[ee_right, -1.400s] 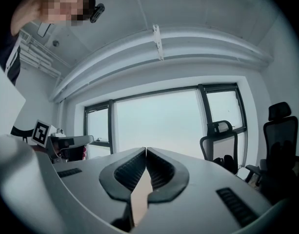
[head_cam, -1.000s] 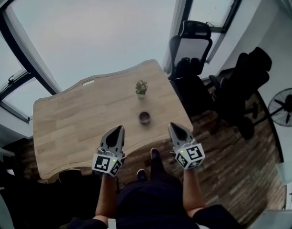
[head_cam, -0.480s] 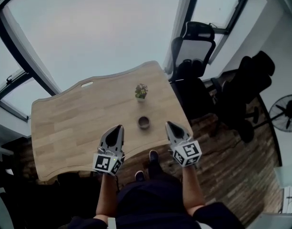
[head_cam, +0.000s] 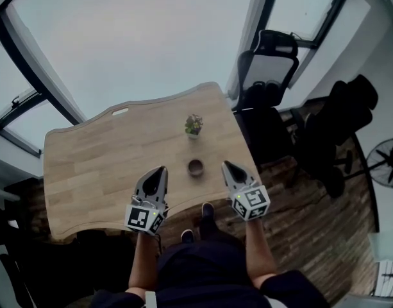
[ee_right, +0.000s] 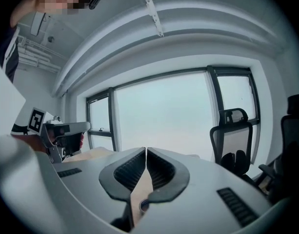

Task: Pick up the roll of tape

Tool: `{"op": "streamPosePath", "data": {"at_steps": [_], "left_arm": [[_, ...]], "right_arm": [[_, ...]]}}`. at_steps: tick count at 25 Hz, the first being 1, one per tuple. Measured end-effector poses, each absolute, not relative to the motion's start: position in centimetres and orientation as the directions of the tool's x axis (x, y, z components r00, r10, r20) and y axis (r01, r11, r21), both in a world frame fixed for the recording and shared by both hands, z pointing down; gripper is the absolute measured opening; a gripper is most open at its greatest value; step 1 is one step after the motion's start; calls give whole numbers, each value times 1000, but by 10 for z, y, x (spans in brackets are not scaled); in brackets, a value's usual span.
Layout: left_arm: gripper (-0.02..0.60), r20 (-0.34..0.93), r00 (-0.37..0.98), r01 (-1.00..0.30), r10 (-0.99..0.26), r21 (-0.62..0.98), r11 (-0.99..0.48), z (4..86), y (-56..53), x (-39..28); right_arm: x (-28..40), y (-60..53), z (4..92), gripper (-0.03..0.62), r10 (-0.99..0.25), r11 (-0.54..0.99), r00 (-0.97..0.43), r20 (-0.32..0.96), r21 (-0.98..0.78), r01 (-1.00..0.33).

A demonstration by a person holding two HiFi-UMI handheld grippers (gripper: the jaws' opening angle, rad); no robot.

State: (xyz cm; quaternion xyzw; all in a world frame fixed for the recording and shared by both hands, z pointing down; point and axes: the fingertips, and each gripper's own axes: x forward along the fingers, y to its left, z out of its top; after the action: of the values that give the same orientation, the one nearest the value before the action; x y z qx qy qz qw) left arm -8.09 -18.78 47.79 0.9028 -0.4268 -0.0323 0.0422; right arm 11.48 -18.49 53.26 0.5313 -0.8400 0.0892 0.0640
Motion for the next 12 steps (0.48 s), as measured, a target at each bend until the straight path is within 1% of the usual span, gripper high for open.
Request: {"op": "streamPosePath", "data": {"at_steps": [6, 7, 8, 9, 11, 12], "left_arm": [[6, -7, 613, -783, -790, 123, -609, 486, -195, -81], [6, -6, 610, -786, -792, 126, -606, 487, -195, -82], [6, -4, 608, -787, -794, 125, -604, 487, -195, -82], [6, -2, 607, -788, -794, 123, -603, 487, -196, -83], [6, -3, 605, -790, -796, 120, -601, 487, -197, -84], [6, -4, 604, -791, -797, 120, -600, 487, -198, -84]], "right_arm": [[105, -200, 576, 14, -824, 465, -476, 309, -114, -878], [104, -202, 586, 43, -813, 471, -482, 328, -117, -874], [103, -203, 595, 104, -800, 481, -491, 344, -121, -868], [101, -204, 603, 128, -788, 491, -502, 356, -126, -862], [98, -207, 616, 152, -768, 508, -518, 377, -136, -851], [96, -208, 623, 176, -757, 514, -524, 390, -139, -846]]}}
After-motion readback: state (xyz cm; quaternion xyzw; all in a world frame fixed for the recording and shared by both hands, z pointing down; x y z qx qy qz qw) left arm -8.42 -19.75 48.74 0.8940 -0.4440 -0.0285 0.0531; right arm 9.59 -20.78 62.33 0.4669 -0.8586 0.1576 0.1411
